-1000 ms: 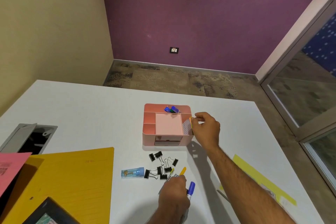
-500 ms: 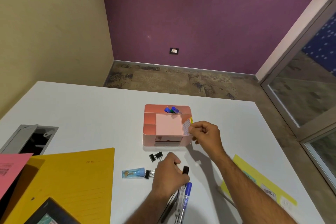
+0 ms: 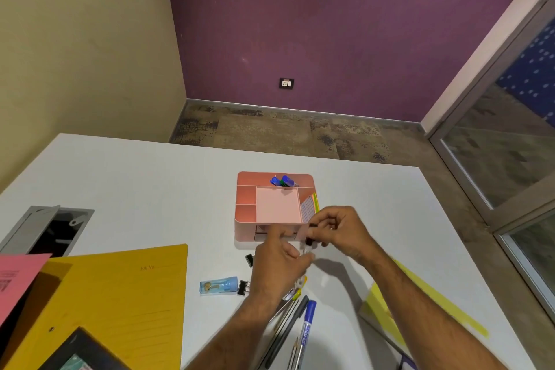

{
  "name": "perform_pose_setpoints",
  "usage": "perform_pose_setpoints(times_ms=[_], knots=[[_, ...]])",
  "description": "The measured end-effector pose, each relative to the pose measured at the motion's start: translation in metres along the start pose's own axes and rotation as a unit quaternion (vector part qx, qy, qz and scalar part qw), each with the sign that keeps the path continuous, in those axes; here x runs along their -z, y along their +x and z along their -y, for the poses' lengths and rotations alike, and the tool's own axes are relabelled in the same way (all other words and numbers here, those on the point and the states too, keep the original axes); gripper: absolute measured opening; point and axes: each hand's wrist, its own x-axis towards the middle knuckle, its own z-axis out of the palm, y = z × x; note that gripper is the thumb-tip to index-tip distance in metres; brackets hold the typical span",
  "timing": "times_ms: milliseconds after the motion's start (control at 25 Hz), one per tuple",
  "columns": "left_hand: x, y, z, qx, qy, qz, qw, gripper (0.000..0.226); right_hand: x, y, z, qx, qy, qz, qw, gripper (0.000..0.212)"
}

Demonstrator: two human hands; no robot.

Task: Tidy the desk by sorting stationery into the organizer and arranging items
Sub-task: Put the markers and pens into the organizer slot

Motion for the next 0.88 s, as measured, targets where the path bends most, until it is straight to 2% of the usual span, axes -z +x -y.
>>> perform_pose_setpoints(times_ms=[80, 200, 320, 400, 480, 560, 640, 680, 800, 880], knots=[[-0.005, -0.005, 0.011, 0.018, 0.051, 0.041, 0.998, 0.037, 0.009, 0.005, 0.01, 0.042, 0.053, -0.12, 0.99, 0.015], [-0.013, -0.014, 0.031, 0.016, 0.184, 0.12, 0.975, 0.028, 0.021, 0.017, 0.031, 0.095, 0.128, -0.29, 0.944, 0.013], [-0.027, -0.023, 0.043, 0.012, 0.288, 0.188, 0.939, 0.028, 0.022, 0.033, 0.043, 0.104, 0.103, -0.368, 0.918, 0.015], [-0.036, -0.029, 0.049, 0.004, 0.351, 0.222, 0.91, 0.03, 0.015, 0.042, 0.045, 0.103, 0.054, -0.385, 0.915, 0.018], [-0.042, -0.036, 0.054, -0.004, 0.38, 0.217, 0.899, 0.035, 0.006, 0.048, 0.043, 0.11, -0.025, -0.383, 0.917, 0.018], [-0.047, -0.044, 0.065, -0.071, 0.411, 0.142, 0.898, 0.042, -0.003, 0.052, 0.037, 0.097, -0.097, -0.364, 0.921, 0.016], [-0.051, -0.046, 0.075, -0.087, 0.41, 0.163, 0.893, 0.05, -0.01, 0.056, 0.031, 0.056, -0.146, -0.348, 0.925, 0.014], [-0.053, -0.046, 0.08, -0.109, 0.415, 0.143, 0.892, 0.051, -0.012, 0.058, 0.028, 0.03, -0.17, -0.342, 0.924, 0.013], [-0.052, -0.047, 0.075, -0.086, 0.41, 0.137, 0.898, 0.049, -0.018, 0.06, 0.024, -0.028, -0.223, -0.333, 0.916, 0.02], [-0.045, -0.046, 0.067, -0.069, 0.38, 0.108, 0.916, 0.044, -0.019, 0.061, 0.024, -0.042, -0.233, -0.33, 0.914, 0.026]])
